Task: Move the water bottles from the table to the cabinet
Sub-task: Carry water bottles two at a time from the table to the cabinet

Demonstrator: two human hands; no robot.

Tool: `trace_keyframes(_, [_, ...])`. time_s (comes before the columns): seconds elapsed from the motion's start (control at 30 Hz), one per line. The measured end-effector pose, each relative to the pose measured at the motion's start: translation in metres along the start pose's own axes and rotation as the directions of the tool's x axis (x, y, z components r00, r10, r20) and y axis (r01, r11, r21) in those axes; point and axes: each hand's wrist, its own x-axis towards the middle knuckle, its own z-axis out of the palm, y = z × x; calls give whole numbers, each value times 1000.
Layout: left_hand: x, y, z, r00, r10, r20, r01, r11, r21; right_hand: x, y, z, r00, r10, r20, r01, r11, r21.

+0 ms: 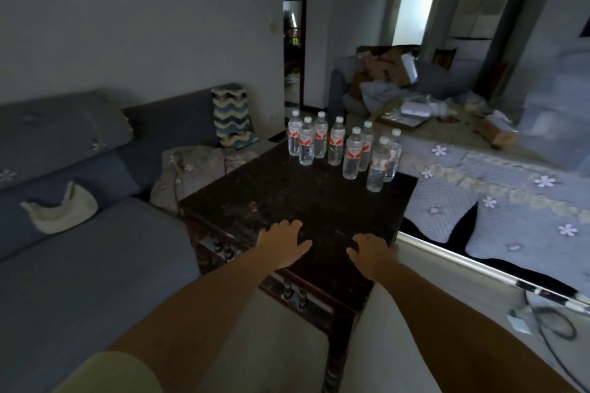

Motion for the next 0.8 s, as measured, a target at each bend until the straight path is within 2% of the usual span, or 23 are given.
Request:
trace_keyframes(0.27, [140,-47,-42,993,114,25,-114,993,27,114,-32,-16,988,152,-3,-151,984,91])
trace_keyframes(0.43, [208,-71,-51,991,127,43,-126,991,-34,165,-51,-11,986,166,6,-165,971,171])
trace_keyframes(0.63, [259,-56,-36,965,251,71,-241,962,-130,199,-29,-13,954,300,30,-299,933,201])
trace_keyframes(0.8, [313,-34,-30,949,287,127,-264,949,-175,245,3,-18,928,371,33,-368,902,224])
